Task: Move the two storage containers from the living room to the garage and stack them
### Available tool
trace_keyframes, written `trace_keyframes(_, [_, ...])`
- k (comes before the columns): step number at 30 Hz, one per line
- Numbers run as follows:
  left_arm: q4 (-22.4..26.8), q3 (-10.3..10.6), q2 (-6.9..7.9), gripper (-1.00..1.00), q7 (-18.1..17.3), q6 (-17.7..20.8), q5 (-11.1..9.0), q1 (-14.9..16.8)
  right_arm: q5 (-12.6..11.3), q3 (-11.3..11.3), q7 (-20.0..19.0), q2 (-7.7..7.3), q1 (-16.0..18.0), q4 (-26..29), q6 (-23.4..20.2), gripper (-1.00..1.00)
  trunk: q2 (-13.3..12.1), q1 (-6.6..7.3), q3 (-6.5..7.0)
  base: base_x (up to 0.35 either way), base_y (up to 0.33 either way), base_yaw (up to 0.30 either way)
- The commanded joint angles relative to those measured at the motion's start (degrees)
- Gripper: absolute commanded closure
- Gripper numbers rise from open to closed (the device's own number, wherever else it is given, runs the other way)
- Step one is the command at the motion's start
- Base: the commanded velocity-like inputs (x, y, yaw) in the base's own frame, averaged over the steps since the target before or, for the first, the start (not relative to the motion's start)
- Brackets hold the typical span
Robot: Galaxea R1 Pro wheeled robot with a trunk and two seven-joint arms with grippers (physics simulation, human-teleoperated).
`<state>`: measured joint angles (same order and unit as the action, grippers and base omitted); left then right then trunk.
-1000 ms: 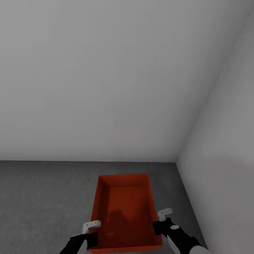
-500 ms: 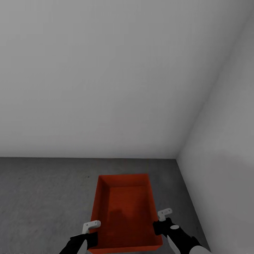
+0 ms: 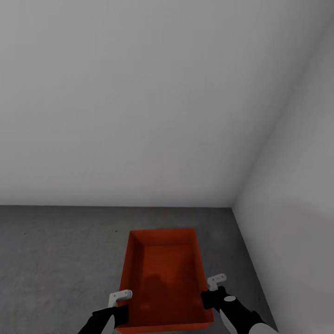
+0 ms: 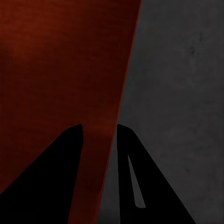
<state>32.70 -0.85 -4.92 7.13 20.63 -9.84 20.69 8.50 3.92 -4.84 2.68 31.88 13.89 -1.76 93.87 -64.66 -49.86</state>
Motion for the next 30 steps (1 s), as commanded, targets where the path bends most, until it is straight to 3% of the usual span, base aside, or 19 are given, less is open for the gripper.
trace_keyframes(1, [-0.18,0.58,-0.06,1.0,0.61,0.28,-1.15,-0.04,-0.06,0.56,-1.22,2.6,0.03,0.84,-0.17,1.0,0.43,-0.22,-0.23,0.0,0.0,0.0])
trace_keyframes(18, [-0.18,0.58,-0.09,1.0,0.61,0.29,-1.15,-0.04,-0.06,0.56,-1.22,2.59,0.03,0.86,-0.17,1.0,7.25,-3.95,-3.28,0.0,0.0,0.0])
trace_keyframes(30, [-0.18,0.58,-0.06,1.0,0.6,0.29,-1.15,-0.04,-0.17,0.51,-1.3,2.59,0.03,0.82,-0.17,1.0,7.25,-3.95,-3.28,0.0,0.0,0.0])
